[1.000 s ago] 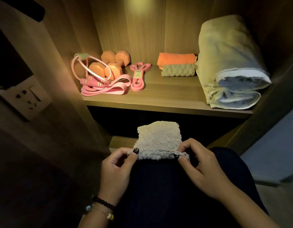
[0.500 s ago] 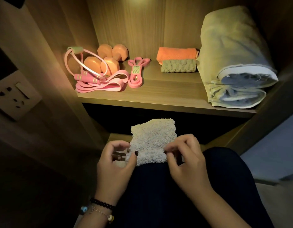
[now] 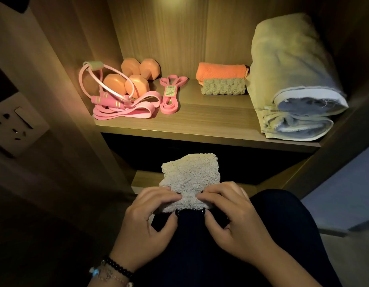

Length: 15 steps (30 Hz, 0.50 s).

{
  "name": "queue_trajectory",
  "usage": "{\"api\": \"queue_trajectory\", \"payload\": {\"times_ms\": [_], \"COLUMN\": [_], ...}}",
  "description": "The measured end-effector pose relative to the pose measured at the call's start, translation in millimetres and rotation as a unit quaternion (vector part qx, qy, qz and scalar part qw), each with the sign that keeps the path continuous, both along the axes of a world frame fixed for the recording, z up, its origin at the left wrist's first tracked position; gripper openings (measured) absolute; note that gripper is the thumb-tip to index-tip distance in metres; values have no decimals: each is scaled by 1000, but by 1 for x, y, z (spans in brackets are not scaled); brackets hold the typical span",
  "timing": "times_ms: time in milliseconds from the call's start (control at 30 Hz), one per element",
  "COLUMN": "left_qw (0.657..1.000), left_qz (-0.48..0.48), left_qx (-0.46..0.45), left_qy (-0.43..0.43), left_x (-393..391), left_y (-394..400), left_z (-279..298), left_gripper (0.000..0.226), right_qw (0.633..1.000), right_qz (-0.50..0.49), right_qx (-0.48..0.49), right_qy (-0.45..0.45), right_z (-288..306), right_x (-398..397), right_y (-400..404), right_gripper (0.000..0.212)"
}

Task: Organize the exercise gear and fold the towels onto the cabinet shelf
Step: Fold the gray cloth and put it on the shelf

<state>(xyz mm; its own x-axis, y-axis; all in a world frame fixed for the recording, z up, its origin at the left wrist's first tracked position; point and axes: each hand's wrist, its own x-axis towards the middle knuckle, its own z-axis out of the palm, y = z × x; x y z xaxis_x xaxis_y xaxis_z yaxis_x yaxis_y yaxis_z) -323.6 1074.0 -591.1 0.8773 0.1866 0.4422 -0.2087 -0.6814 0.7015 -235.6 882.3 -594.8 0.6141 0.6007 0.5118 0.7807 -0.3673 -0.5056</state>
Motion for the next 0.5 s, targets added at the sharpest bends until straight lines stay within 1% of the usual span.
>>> {"api": "queue_trajectory", "payload": {"times_ms": [133,300,433,500], "left_qw": [999,998,998,997], "left_qz": [28,56,66,69], "left_qx": [-22,-15,-18,-37], "left_qy": [12,-5,-14,-20], "left_x": [5,7,4,2], "left_y": [-2,-3,-8,-10], "left_z": [-1,1,6,11], "left_gripper": [21,15,13,13], "right_qw": [1000,999,998,999], "right_qz": [-21,-44,-51,-41], "right_qx": [-9,-32,-19,-9], "right_qy": [3,0,-7,4], "right_z": [0,4,12,16], "right_x": [3,6,5,5], "right_y": [2,3,4,2], "right_gripper": [22,19,20,21]}}
